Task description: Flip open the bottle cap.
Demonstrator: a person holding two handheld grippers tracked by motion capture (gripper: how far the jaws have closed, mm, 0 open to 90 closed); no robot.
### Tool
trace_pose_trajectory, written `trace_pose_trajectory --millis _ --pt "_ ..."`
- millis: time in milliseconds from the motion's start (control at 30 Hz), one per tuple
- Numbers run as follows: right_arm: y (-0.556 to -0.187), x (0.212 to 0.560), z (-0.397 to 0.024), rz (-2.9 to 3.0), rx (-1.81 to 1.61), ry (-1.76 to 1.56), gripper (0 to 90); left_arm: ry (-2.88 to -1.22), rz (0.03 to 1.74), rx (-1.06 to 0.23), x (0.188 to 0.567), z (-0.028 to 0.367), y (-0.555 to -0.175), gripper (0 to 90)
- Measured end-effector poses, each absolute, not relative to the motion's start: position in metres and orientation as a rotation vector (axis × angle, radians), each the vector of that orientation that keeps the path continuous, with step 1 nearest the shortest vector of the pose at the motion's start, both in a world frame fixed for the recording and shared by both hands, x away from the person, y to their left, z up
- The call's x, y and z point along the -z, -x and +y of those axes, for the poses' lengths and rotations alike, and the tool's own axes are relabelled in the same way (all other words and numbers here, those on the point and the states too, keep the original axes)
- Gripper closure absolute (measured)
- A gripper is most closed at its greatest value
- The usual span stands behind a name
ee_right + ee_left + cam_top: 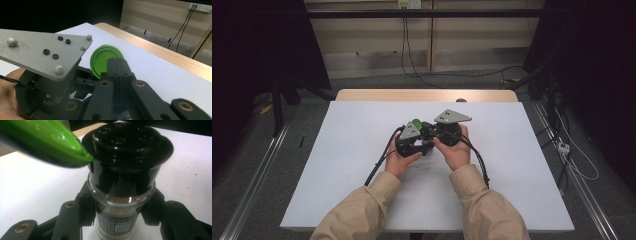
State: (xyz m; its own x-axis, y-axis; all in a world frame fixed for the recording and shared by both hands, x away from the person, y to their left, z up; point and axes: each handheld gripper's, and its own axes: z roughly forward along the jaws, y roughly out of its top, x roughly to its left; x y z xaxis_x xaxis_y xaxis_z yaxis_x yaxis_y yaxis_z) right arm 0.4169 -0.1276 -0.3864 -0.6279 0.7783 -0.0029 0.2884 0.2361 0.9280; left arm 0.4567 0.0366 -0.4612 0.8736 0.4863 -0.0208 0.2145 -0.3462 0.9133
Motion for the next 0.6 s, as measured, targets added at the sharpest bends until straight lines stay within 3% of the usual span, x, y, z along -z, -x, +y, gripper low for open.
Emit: trace_pose_trajectory --millis 167,600 --pt "-0.417 0.386 -0.131 2.037 -1.389 -0.993 90.0 -1.922 0.539 -0.293 0.461 0.039 -0.457 45.8" --pt "-0.416 0.386 -0.129 2.033 -1.408 -1.01 71.2 -1.923 0.582 -0.298 0.453 0.05 -0.455 24.9"
